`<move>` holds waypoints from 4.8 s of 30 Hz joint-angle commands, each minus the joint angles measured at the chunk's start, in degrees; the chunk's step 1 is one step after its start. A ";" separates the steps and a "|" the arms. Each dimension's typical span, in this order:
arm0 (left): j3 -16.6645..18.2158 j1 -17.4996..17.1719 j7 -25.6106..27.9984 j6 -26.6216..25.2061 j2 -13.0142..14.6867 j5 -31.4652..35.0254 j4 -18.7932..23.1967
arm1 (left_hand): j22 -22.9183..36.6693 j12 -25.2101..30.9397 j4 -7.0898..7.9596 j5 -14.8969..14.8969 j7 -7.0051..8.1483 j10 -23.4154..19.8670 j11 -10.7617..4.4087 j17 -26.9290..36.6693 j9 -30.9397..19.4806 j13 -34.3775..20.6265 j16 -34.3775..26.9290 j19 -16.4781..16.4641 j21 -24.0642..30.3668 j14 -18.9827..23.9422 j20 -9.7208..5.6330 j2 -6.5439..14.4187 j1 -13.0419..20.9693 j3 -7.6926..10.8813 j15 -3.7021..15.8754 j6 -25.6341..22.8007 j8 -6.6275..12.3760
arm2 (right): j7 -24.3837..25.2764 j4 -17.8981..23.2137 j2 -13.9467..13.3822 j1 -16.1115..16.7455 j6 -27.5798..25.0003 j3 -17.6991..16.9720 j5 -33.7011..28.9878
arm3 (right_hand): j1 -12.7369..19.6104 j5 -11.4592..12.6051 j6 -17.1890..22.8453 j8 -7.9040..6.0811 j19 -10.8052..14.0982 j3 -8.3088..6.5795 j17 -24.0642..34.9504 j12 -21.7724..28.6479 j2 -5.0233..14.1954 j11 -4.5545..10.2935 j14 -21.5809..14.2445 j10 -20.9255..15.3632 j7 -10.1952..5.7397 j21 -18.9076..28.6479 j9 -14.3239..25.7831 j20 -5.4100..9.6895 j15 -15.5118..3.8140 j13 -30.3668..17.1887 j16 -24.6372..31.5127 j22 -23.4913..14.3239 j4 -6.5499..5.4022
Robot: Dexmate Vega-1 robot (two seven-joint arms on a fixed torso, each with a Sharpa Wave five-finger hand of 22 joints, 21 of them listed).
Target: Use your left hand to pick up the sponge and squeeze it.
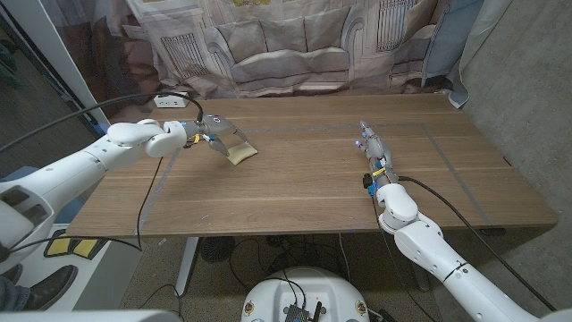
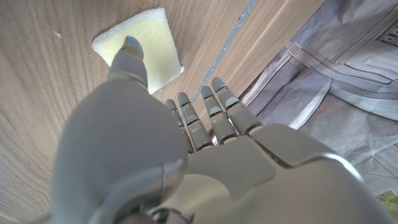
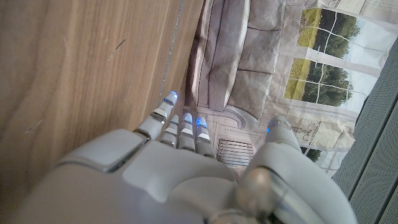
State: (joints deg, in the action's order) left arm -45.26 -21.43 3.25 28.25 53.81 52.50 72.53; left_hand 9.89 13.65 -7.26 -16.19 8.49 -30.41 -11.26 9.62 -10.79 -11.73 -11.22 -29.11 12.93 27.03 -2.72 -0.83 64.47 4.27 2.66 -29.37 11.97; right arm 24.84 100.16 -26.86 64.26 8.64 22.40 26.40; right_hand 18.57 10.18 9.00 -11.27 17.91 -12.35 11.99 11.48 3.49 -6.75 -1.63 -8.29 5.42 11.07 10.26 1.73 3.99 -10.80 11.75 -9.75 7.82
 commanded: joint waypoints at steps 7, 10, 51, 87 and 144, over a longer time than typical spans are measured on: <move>-1.45 3.29 -7.17 5.21 -4.22 -12.26 -9.04 | -0.08 -0.45 -0.60 1.05 -2.74 -0.18 1.43 0.24 -0.34 -0.29 0.11 -4.50 0.72 1.09 1.36 0.91 2.24 0.45 5.68 -0.51 -0.06 | 0.54 1.64 -0.71 0.59 -1.40 -0.20 0.14 | 0.39 -0.12 0.30 0.22 -0.07 0.17 0.16 -0.17 0.16 0.02 -0.26 -0.19 0.03 0.07 0.30 -0.38 0.26 -0.07 0.29 -0.06 0.09; -1.56 3.61 -8.50 5.19 -4.52 -13.64 -9.96 | -0.09 -0.47 -0.59 1.27 -3.11 -0.22 1.60 0.26 -0.35 -0.32 0.05 -4.64 0.60 1.36 1.29 1.06 2.40 0.48 5.55 -0.50 -0.11 | 0.57 1.85 -0.81 0.59 -1.64 -0.23 0.20 | 0.38 -0.13 0.31 0.22 -0.08 0.18 0.16 -0.15 0.16 0.04 -0.22 -0.23 0.03 0.06 0.30 -0.36 0.24 -0.07 0.27 -0.06 0.09; -8.79 6.00 -3.66 6.53 -11.05 -16.48 -22.98 | 0.30 0.26 -0.86 4.27 -4.98 -3.64 2.74 0.50 -0.51 -0.65 -1.20 -9.08 0.64 6.63 0.62 3.46 5.06 1.33 5.60 -4.85 0.61 | 0.12 0.08 -0.02 0.65 -0.64 -0.27 1.67 | 0.37 -0.12 0.41 0.22 0.00 0.30 0.21 -0.12 0.21 0.06 -0.50 -0.34 -0.06 0.07 0.31 -0.71 0.44 -0.09 0.37 -0.07 0.01; 1.71 -4.23 -4.75 -8.16 -4.49 -24.30 -2.11 | 1.17 3.36 -1.24 5.69 -7.06 -14.63 6.00 0.53 -1.23 -2.61 -1.78 -19.89 5.05 21.68 0.48 7.28 9.43 5.39 6.97 -16.81 3.24 | -2.45 0.07 -0.68 3.04 3.90 -1.83 3.55 | 0.31 -0.11 0.80 0.12 0.21 0.40 0.28 0.02 0.27 0.12 -0.90 -0.75 -0.03 0.12 0.33 -0.87 0.59 -0.14 0.50 -0.08 -0.06; 13.26 -13.97 -10.64 -20.00 1.89 -28.20 20.64 | 1.98 6.18 -2.73 3.76 -12.33 -23.14 7.01 5.27 -8.88 -10.06 -6.10 -27.21 11.99 30.82 0.85 8.56 23.28 13.23 7.01 -29.65 12.84 | -4.10 0.55 -0.23 5.41 9.02 -2.99 3.40 | 0.24 -0.11 1.24 0.04 0.46 0.57 0.37 -0.04 0.33 -0.08 -1.07 -0.71 -0.07 0.12 0.35 -0.99 0.56 -0.22 0.51 -0.09 -0.13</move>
State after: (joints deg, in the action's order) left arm -32.93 -34.57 -5.50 9.37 54.87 25.29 91.01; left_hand 11.59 19.24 -9.98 -11.96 -2.28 -52.39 -4.26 14.18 -18.64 -20.84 -16.37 -55.06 23.87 54.57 -1.56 6.64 85.84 17.28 5.96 -57.57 23.93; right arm 20.54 101.14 -28.02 69.29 16.07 18.87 30.97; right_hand 18.57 10.18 9.62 -11.27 18.33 -12.10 12.12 11.48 3.49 -6.76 -2.24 -8.91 5.42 11.07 10.54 0.91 4.60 -10.78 11.75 -9.73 7.58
